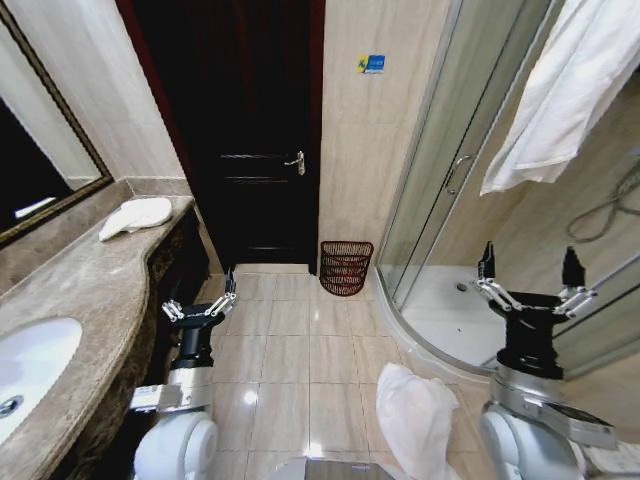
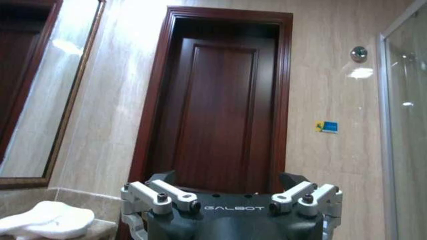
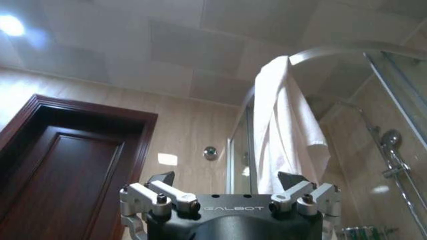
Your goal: Discard the used towel into the hamper.
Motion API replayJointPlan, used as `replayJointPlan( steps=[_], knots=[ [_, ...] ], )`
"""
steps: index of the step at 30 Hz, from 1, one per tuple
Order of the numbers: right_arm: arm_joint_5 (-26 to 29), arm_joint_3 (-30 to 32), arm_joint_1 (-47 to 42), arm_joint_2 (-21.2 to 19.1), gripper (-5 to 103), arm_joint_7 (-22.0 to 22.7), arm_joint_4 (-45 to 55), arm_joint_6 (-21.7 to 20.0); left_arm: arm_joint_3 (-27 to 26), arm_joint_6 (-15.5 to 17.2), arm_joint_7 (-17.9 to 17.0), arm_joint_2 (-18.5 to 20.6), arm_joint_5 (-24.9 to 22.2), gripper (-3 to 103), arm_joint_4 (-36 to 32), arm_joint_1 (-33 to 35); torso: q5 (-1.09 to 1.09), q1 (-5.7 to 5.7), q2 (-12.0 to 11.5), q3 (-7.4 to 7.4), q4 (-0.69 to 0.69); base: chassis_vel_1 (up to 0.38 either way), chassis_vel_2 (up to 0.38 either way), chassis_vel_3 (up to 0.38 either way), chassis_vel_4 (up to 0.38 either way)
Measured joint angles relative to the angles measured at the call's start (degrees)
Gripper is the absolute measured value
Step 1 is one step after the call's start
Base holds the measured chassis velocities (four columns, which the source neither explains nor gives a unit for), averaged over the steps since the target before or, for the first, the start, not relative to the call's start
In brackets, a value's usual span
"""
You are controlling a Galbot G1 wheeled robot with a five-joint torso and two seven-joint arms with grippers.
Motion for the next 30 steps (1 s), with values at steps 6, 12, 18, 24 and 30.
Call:
replayJointPlan(
  steps=[6, 12, 18, 24, 30],
  knots=[
    [0.02, -0.08, 0.58, -0.5, 100, 1.56, -0.44, -1.78, 0.58, 0.03, 0.42, -0.41, 0.17, 100, 0.15, 0.42, 0.0, 0.0, 0.0, 0.0, 0.0, 0.0, 0.0, 0.0, 0.0],
    [0.92, 0.07, -0.39, -0.94, 100, -2.49, -0.73, -2.27, 0.39, 0.45, 0.47, 0.36, -0.13, 100, 0.17, 0.86, -0.01, 0.0, 0.0, 0.0, 0.0, 0.0, 0.0, 0.0, 0.0],
    [1.19, -0.6, -4.14, -0.34, 100, -3.62, -3.6, -12.11, 0.71, 3.71, 0.64, 1.0, -2.67, 100, 1.18, 1.33, 0.0, 0.0, 0.0, 0.0, 0.0, 0.0, 0.0, 0.0, 0.0],
    [4.15, -0.82, -6.33, -1.37, 100, -6.23, -1.97, -23.56, 0.42, 2.63, 0.83, 0.78, -1.76, 100, 1.36, 0.3, 0.0, 0.0, 0.0, 0.0, 0.0, 0.0, 0.0, 0.0, 0.0],
    [6.47, -1.68, -5.3, -0.98, 100, -8.98, -0.76, -26.94, -0.37, -0.25, 0.12, 0.61, 1.4, 100, 1.92, -2.17, 0.0, 0.0, 0.0, 0.0, 0.01, 0.0, 0.0, 0.0, 0.0]
  ],
)
